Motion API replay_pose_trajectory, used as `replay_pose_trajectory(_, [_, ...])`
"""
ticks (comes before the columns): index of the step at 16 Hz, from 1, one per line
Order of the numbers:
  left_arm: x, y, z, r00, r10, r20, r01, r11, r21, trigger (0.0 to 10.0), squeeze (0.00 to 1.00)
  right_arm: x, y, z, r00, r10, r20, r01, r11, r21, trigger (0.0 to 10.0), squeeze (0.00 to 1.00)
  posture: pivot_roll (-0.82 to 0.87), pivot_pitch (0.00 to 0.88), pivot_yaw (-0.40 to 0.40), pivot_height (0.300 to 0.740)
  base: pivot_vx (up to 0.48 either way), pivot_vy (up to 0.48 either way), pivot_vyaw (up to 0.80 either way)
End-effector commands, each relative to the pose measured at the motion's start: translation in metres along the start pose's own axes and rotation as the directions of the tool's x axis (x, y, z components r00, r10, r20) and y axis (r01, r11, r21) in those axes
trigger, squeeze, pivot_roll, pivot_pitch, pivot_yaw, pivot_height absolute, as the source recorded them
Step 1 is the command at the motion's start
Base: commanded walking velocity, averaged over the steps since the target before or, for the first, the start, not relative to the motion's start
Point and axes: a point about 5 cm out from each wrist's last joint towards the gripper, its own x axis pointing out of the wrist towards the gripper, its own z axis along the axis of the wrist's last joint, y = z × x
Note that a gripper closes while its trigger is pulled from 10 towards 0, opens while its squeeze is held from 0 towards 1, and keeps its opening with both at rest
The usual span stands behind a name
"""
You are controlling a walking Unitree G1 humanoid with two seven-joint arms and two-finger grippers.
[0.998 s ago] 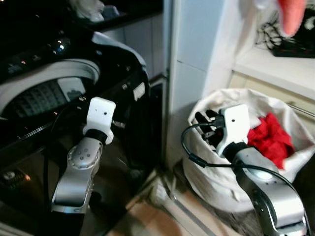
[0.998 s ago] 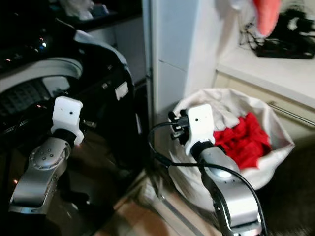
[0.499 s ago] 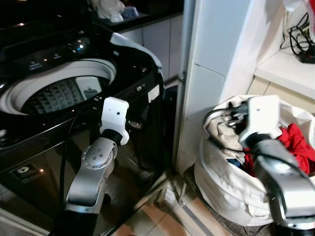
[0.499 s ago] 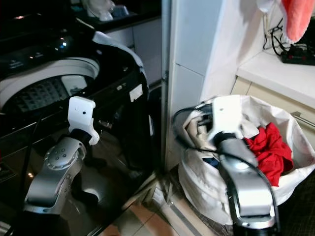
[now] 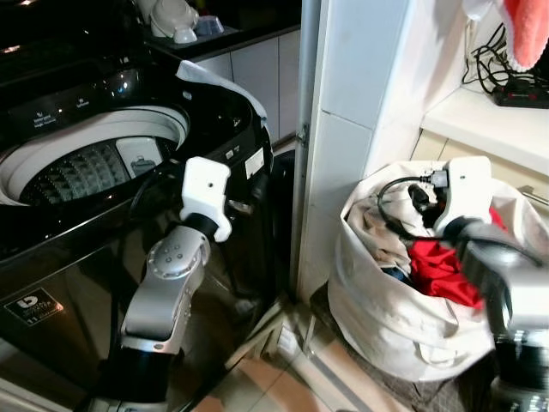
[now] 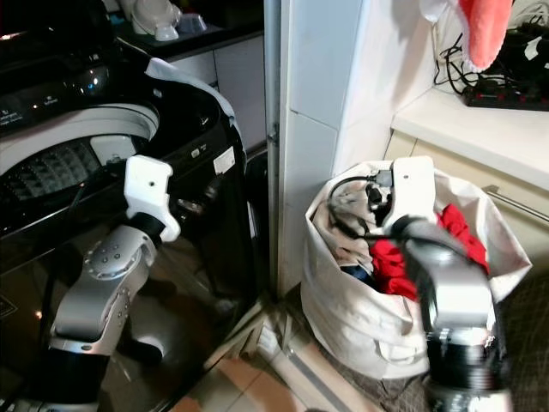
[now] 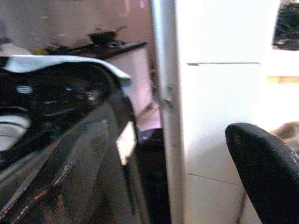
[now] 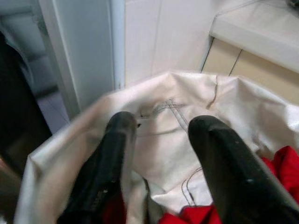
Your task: Clothes washing
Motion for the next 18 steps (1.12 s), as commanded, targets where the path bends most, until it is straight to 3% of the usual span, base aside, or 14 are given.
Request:
replay_pose_trajectory(1, [-0.002, -0.009, 0.002, 0.993, -0.115, 0.013, 0.114, 0.993, 0.025, 10.0, 0.00, 0.011, -0.003, -0.004, 0.997, 0.039, -0.061, -0.042, 0.999, -0.035, 10.0, 1.00, -0.05, 0.000, 0.039, 0.740, 0.000, 0.000, 0.00])
replay_pose_trajectory(5, [-0.010, -0.020, 0.008, 0.963, -0.267, 0.046, 0.267, 0.964, 0.005, 10.0, 0.00, 0.030, -0.033, -0.002, 0.992, -0.050, -0.113, 0.045, 0.998, -0.051, 10.0, 1.00, -0.05, 0.000, 0.036, 0.740, 0.000, 0.000, 0.00])
replay_pose_trajectory(7, [-0.012, -0.022, 0.008, 0.956, -0.290, 0.039, 0.290, 0.957, 0.010, 10.0, 0.00, 0.034, -0.038, -0.001, 0.991, -0.052, -0.121, 0.047, 0.998, -0.046, 10.0, 1.00, -0.05, 0.000, 0.036, 0.740, 0.000, 0.000, 0.00])
replay_pose_trajectory(11, [-0.017, -0.027, 0.006, 0.920, -0.391, 0.002, 0.391, 0.920, 0.016, 10.0, 0.00, 0.047, -0.043, -0.020, 0.972, -0.020, -0.233, 0.017, 1.000, -0.015, 10.0, 1.00, -0.04, 0.000, 0.037, 0.740, 0.000, 0.000, 0.00])
replay_pose_trajectory(12, [-0.020, -0.028, 0.006, 0.907, -0.420, -0.007, 0.420, 0.907, 0.010, 10.0, 0.00, 0.048, -0.045, -0.025, 0.964, -0.042, -0.264, 0.038, 0.999, -0.020, 10.0, 0.76, -0.04, 0.000, 0.037, 0.740, 0.000, 0.000, 0.00])
replay_pose_trajectory(13, [-0.022, -0.029, 0.005, 0.896, -0.443, -0.014, 0.443, 0.896, 0.004, 10.0, 0.00, 0.047, -0.046, -0.029, 0.957, -0.047, -0.285, 0.048, 0.999, -0.002, 10.0, 0.00, -0.04, 0.000, 0.037, 0.740, 0.000, 0.000, 0.00])
replay_pose_trajectory(16, [-0.030, -0.034, 0.003, 0.840, -0.541, -0.037, 0.540, 0.841, -0.021, 10.0, 0.00, 0.049, -0.043, -0.047, 0.937, 0.006, -0.349, -0.002, 1.000, 0.014, 10.0, 0.00, -0.04, 0.000, 0.043, 0.740, 0.000, 0.000, 0.00])
replay_pose_trajectory(17, [-0.034, -0.037, 0.003, 0.816, -0.577, -0.041, 0.576, 0.817, -0.035, 10.0, 0.00, 0.050, -0.043, -0.050, 0.936, 0.010, -0.352, -0.003, 1.000, 0.020, 7.7, 0.00, -0.04, 0.000, 0.045, 0.740, 0.000, 0.000, 0.00])
replay_pose_trajectory(18, [-0.035, -0.037, 0.003, 0.807, -0.588, -0.043, 0.587, 0.809, -0.039, 10.0, 0.00, 0.050, -0.043, -0.051, 0.936, 0.011, -0.353, -0.003, 1.000, 0.023, 4.5, 0.00, -0.04, 0.000, 0.047, 0.740, 0.000, 0.000, 0.00])
